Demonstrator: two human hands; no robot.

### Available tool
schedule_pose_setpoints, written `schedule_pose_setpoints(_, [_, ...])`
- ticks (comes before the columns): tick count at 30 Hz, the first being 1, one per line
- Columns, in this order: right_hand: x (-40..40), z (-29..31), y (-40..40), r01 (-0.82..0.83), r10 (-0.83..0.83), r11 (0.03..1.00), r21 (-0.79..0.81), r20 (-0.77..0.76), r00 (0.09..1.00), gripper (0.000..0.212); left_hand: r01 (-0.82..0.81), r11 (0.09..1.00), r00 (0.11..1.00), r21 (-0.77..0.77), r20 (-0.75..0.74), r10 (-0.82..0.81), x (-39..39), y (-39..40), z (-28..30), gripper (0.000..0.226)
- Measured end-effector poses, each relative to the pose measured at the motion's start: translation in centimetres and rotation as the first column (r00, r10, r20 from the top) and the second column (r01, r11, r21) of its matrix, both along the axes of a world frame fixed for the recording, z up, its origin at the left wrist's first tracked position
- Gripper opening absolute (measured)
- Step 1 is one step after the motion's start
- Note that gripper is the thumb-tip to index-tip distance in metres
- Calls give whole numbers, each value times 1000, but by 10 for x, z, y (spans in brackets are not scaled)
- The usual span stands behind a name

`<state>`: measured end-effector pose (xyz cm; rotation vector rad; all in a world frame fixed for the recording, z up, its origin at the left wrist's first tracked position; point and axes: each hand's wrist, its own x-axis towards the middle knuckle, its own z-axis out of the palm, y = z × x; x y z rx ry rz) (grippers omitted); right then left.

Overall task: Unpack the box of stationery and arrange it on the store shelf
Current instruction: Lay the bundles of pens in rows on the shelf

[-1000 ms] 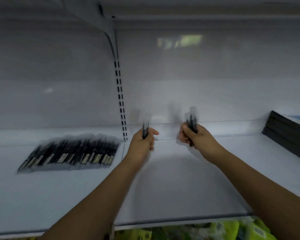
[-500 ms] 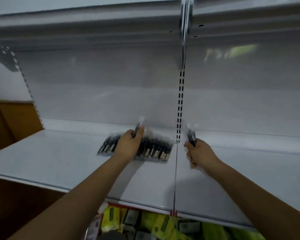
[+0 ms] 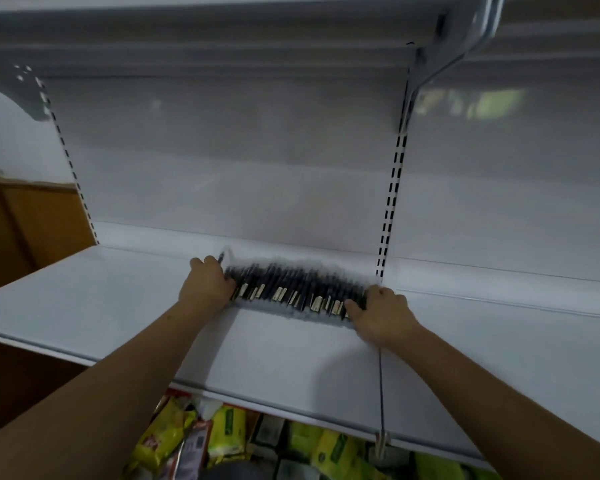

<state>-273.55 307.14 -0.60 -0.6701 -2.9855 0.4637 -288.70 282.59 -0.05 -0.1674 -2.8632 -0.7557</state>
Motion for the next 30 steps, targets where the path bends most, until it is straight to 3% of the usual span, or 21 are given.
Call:
schedule_pose_setpoints(3, [15, -17, 4, -68, 62, 995, -71, -81, 995, 78, 21, 999, 995, -42, -94, -25, -6, -9, -17, 32])
schedule_pose_setpoints(6, [21, -23, 2, -114, 115, 993, 14, -83, 990, 88, 54, 998, 983, -37, -174, -59, -10, -19, -29, 30])
schedule_pose_setpoints(9, [23, -24, 2, -164, 165, 986, 19, -84, 983, 96, 210, 972, 975, 102, -96, -200, -8, -23, -29, 26])
schedule_pose_setpoints(11, [29, -23, 7, -216, 216, 976, 13, -112, 970, 99, 309, 937, 951, 165, -39, -306, -2, -33, -25, 46])
schedule_pose_setpoints(16, [39, -15, 27, -373, 375, 927, 48, -40, 926, 93, 610, 790, 790, -60, 120, -601, 4, -73, -26, 74])
schedule_pose_setpoints(20, [32, -6, 34, -417, 418, 909, 27, -70, 906, 86, 627, 774, 779, -86, 80, -622, -3, -77, -23, 71])
schedule_pose_setpoints(27, [34, -7, 40, -456, 443, 889, -43, -170, 880, 77, 537, 837, 838, -107, -41, -543, -13, -74, -15, 70])
schedule_pose_setpoints(30, [35, -8, 39, -478, 460, 876, -61, -193, 867, 77, 598, 793, 800, -118, 20, -600, -14, -73, -18, 68])
